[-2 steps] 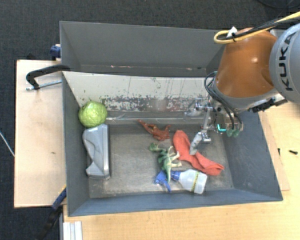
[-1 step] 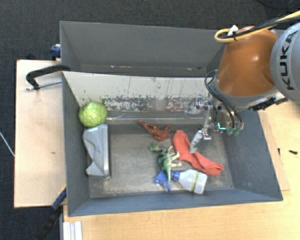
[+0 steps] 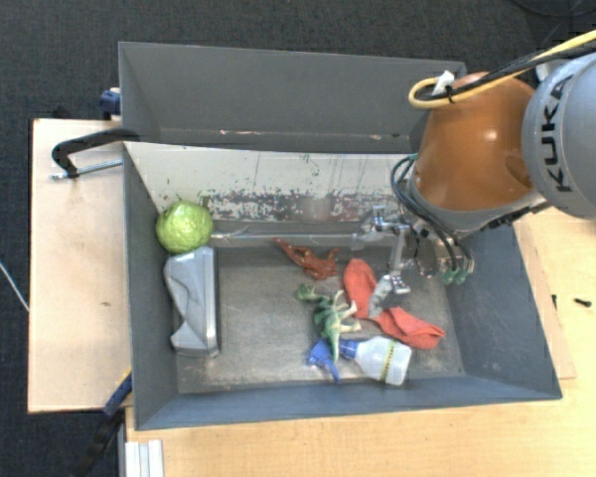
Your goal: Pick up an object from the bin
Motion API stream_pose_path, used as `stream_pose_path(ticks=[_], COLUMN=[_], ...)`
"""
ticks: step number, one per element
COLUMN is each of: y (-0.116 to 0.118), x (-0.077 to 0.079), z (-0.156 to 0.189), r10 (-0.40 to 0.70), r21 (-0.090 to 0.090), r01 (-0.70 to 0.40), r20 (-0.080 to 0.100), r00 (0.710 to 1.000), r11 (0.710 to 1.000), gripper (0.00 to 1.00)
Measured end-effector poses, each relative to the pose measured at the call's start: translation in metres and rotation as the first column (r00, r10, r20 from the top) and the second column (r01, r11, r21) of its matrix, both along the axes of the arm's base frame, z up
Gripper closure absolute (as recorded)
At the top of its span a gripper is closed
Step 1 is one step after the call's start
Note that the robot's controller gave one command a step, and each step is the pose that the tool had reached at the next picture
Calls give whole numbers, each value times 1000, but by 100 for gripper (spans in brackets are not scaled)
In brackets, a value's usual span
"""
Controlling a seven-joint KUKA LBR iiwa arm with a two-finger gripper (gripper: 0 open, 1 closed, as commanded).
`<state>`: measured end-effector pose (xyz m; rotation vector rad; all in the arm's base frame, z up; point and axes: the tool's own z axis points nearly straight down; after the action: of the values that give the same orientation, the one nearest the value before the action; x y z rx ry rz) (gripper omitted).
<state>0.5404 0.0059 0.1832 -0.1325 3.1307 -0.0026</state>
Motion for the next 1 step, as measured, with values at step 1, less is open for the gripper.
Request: stream_pose_path(ticks=[1], y=[65], x=[6], z=[-7], r10=[308], r21=[2], r01=[-308], r20=[-2], r00=[951], r11=[951], gripper=[0])
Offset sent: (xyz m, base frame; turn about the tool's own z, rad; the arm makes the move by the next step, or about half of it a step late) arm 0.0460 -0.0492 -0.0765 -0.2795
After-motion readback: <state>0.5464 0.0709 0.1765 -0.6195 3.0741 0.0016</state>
